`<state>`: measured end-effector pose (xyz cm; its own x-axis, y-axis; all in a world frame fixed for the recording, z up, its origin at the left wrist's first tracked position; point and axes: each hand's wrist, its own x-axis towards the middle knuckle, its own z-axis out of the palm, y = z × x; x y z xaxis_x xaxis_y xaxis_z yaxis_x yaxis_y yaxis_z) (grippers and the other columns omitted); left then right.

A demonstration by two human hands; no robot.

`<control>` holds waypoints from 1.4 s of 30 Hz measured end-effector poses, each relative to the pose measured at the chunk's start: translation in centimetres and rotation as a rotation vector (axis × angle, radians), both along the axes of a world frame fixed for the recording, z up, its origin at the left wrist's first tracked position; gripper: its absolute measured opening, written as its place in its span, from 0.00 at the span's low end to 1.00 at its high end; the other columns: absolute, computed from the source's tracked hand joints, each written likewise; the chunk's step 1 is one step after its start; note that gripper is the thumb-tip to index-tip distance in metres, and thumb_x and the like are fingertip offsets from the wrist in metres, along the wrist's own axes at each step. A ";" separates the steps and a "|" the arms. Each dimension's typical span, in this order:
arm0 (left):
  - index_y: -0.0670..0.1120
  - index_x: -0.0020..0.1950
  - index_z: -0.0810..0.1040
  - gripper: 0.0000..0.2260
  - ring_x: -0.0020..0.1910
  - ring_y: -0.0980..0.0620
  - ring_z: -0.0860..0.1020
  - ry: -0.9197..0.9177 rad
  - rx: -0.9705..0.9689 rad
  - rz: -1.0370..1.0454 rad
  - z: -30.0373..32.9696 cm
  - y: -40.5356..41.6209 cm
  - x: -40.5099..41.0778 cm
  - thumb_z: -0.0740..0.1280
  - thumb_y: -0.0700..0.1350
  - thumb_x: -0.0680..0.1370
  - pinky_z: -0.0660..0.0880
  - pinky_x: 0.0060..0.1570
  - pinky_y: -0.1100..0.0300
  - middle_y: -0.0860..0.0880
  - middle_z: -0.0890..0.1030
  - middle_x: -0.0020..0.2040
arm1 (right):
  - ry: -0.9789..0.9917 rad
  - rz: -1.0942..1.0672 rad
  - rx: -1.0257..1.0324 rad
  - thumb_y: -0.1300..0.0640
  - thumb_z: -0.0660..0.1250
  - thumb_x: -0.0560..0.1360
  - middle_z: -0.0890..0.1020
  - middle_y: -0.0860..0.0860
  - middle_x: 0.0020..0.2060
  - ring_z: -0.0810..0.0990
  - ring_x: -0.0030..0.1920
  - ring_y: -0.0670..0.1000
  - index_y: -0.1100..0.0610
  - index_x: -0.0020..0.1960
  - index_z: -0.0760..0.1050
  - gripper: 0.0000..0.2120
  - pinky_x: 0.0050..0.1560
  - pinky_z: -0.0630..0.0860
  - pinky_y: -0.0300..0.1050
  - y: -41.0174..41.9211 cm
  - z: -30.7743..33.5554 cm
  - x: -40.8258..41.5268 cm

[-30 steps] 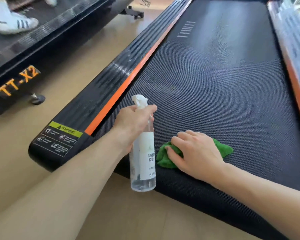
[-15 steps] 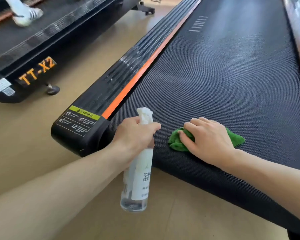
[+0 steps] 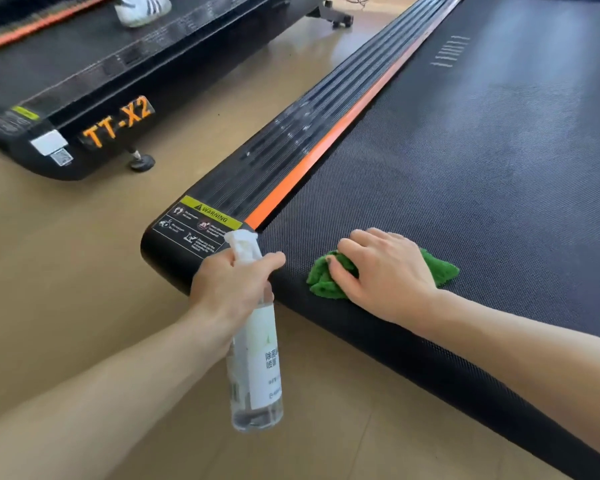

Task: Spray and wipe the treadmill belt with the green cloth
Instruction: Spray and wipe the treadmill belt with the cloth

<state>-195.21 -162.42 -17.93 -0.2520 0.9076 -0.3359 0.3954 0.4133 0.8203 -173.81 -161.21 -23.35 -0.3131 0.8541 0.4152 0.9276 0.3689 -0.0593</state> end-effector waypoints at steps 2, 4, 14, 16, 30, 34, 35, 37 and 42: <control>0.46 0.40 0.83 0.10 0.45 0.41 0.87 0.008 0.011 0.038 -0.2 -0.1 -0.8 0.75 0.51 0.74 0.83 0.53 0.45 0.47 0.86 0.37 | -0.007 0.026 -0.001 0.44 0.57 0.81 0.75 0.48 0.35 0.77 0.38 0.54 0.53 0.40 0.73 0.18 0.38 0.72 0.47 2.4 0.0 -2.2; 0.44 0.37 0.83 0.09 0.44 0.40 0.87 0.000 0.001 0.067 -0.5 -0.5 -1.4 0.75 0.49 0.73 0.83 0.52 0.45 0.52 0.84 0.29 | -0.008 0.030 -0.012 0.45 0.56 0.82 0.77 0.49 0.37 0.78 0.40 0.55 0.54 0.41 0.73 0.17 0.39 0.69 0.47 5.5 0.1 -3.8; 0.39 0.43 0.83 0.13 0.43 0.39 0.87 -0.110 -0.021 0.087 -2.3 -3.2 -3.7 0.74 0.50 0.74 0.84 0.55 0.41 0.53 0.81 0.26 | 0.006 -0.208 -0.080 0.44 0.51 0.83 0.81 0.52 0.46 0.78 0.49 0.57 0.54 0.45 0.73 0.19 0.46 0.70 0.51 6.6 0.0 -5.9; 0.40 0.45 0.83 0.13 0.40 0.44 0.86 -0.108 -0.019 0.114 -2.1 -2.9 -4.1 0.74 0.50 0.75 0.83 0.56 0.45 0.53 0.81 0.26 | -0.036 -0.066 -0.071 0.44 0.53 0.82 0.79 0.50 0.41 0.78 0.44 0.56 0.52 0.42 0.69 0.17 0.42 0.68 0.49 3.2 0.2 -5.7; 0.47 0.38 0.83 0.08 0.33 0.48 0.83 -0.102 0.060 0.037 -3.2 -1.7 -6.4 0.72 0.46 0.75 0.86 0.50 0.45 0.52 0.87 0.36 | -0.298 0.288 0.114 0.42 0.57 0.82 0.76 0.53 0.48 0.74 0.48 0.57 0.55 0.53 0.76 0.18 0.47 0.71 0.53 3.0 -0.2 -8.1; 0.48 0.32 0.83 0.08 0.34 0.46 0.84 -0.163 -0.017 0.001 -4.0 -3.4 -6.9 0.70 0.50 0.69 0.85 0.53 0.41 0.50 0.87 0.36 | -0.377 0.359 0.058 0.41 0.61 0.81 0.76 0.53 0.54 0.73 0.53 0.58 0.53 0.55 0.77 0.16 0.52 0.72 0.56 -1.7 0.2 -4.3; 0.48 0.33 0.84 0.08 0.36 0.45 0.85 -0.163 -0.035 -0.021 -4.3 -4.0 -7.0 0.70 0.50 0.68 0.85 0.53 0.41 0.50 0.87 0.36 | -0.394 0.370 0.055 0.42 0.61 0.81 0.76 0.53 0.53 0.74 0.53 0.58 0.53 0.55 0.77 0.16 0.51 0.72 0.56 -2.7 0.3 -3.1; 0.47 0.36 0.85 0.09 0.40 0.43 0.87 -0.158 -0.058 -0.080 -4.9 -5.1 -7.1 0.70 0.51 0.70 0.84 0.53 0.42 0.51 0.88 0.36 | -0.416 0.387 0.070 0.43 0.62 0.81 0.77 0.54 0.52 0.75 0.50 0.59 0.54 0.54 0.79 0.16 0.50 0.73 0.56 -4.5 0.4 -1.0; 0.49 0.36 0.85 0.08 0.40 0.43 0.87 -0.224 -0.072 -0.104 -5.8 -5.8 -7.0 0.69 0.52 0.69 0.85 0.53 0.42 0.51 0.88 0.36 | -0.552 0.545 0.147 0.50 0.60 0.83 0.77 0.55 0.50 0.76 0.46 0.58 0.56 0.51 0.74 0.10 0.46 0.74 0.55 -2.8 0.7 -3.7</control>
<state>-202.25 -168.18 -23.76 -0.0703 0.8965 -0.4374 0.2507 0.4403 0.8621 -177.53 -163.97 -22.67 -0.8654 0.4697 0.1746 0.4952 0.7480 0.4419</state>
